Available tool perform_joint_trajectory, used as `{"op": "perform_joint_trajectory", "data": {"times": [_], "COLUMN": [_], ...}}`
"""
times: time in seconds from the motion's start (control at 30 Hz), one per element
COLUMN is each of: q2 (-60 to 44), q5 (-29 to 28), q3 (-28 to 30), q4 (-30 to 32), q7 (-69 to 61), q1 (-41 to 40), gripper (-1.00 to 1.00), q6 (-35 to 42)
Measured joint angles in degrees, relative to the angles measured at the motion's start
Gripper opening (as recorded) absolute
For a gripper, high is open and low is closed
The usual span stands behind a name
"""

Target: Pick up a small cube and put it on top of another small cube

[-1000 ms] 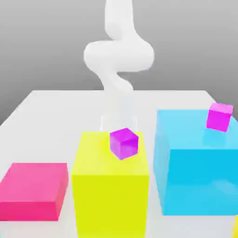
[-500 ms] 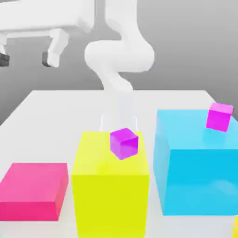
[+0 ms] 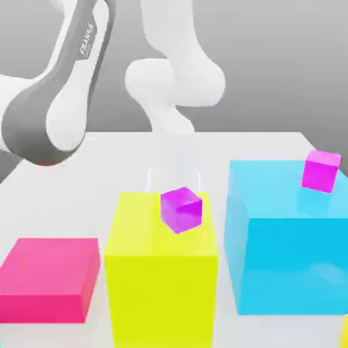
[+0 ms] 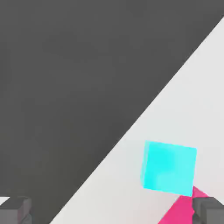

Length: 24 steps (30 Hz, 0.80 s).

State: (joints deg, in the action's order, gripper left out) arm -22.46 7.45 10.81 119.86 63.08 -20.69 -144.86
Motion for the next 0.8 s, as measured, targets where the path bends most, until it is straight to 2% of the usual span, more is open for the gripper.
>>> {"op": "perform_joint_trajectory", "data": {"times": [0.17,0.2,0.4,0.53,0.8], "q2": [-10.47,-12.28,-13.19,-7.74,-3.62], "q5": [3.05,3.5,3.84,2.45,-2.25], "q3": [-1.14,-1.6,-1.82,-0.43,-3.8], "q4": [-2.15,-2.56,-2.78,-1.52,-0.6], "q7": [-0.49,-0.78,-1.01,-0.02,0.27], "q1": [-2.91,-3.3,-3.47,-2.44,5.84], "gripper": [0.0,-1.0,-1.0,-1.0,-1.0], "q6": [-5.11,-6.46,-7.17,-2.95,-0.18]}}
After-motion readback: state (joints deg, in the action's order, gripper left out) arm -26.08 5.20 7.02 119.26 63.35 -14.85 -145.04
